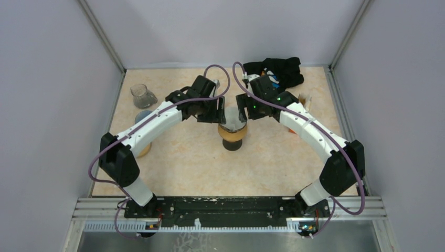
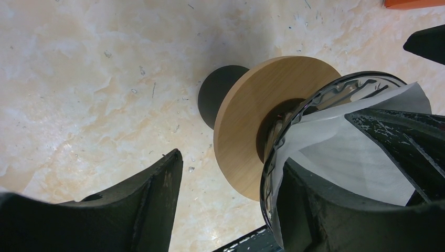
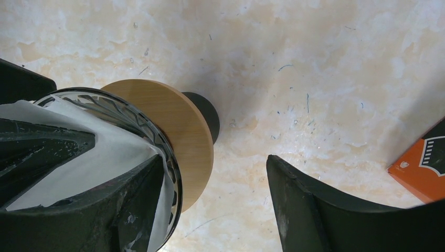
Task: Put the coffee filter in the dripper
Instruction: Adjust the coffee filter in the coffee dripper.
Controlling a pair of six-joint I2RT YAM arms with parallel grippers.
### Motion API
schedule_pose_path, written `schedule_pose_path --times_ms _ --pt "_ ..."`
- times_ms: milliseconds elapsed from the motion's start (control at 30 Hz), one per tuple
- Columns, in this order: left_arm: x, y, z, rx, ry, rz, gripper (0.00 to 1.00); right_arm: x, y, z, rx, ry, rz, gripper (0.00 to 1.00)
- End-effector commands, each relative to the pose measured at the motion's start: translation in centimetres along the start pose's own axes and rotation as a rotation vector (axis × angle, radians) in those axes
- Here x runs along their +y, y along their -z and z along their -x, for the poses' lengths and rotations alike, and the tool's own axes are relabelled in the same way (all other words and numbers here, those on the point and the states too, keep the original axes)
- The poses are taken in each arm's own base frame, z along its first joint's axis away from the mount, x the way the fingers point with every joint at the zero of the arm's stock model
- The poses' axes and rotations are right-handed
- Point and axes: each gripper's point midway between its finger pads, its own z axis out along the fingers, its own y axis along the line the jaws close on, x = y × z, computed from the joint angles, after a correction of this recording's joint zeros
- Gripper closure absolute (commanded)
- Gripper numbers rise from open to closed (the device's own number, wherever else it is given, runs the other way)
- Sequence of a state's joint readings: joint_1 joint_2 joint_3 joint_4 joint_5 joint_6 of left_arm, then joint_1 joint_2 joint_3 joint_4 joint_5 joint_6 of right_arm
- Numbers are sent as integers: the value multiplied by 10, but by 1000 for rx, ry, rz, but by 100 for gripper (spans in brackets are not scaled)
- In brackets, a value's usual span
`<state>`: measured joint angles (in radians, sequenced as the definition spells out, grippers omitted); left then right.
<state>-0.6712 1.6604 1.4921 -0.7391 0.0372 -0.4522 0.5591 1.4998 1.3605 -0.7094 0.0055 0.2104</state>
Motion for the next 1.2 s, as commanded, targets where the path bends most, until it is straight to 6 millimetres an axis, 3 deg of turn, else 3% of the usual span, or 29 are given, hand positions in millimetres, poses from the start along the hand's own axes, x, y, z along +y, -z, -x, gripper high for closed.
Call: schedule_pose_path --times_ms 0,300,600,833,1167 --pt "6 4 -4 3 -1 14 32 -7 3 10 -41 -2 -27 28" --pt "-9 17 13 -60 -1 -50 30 7 26 31 -106 9 43 28" --pt "-34 43 34 -135 -1 -145 22 10 23 29 -96 16 58 28" --pt "-53 42 24 -115 -27 -172 16 10 21 30 -97 16 60 28" --pt "-48 33 -8 -4 -75 -134 16 7 16 29 -90 15 39 28"
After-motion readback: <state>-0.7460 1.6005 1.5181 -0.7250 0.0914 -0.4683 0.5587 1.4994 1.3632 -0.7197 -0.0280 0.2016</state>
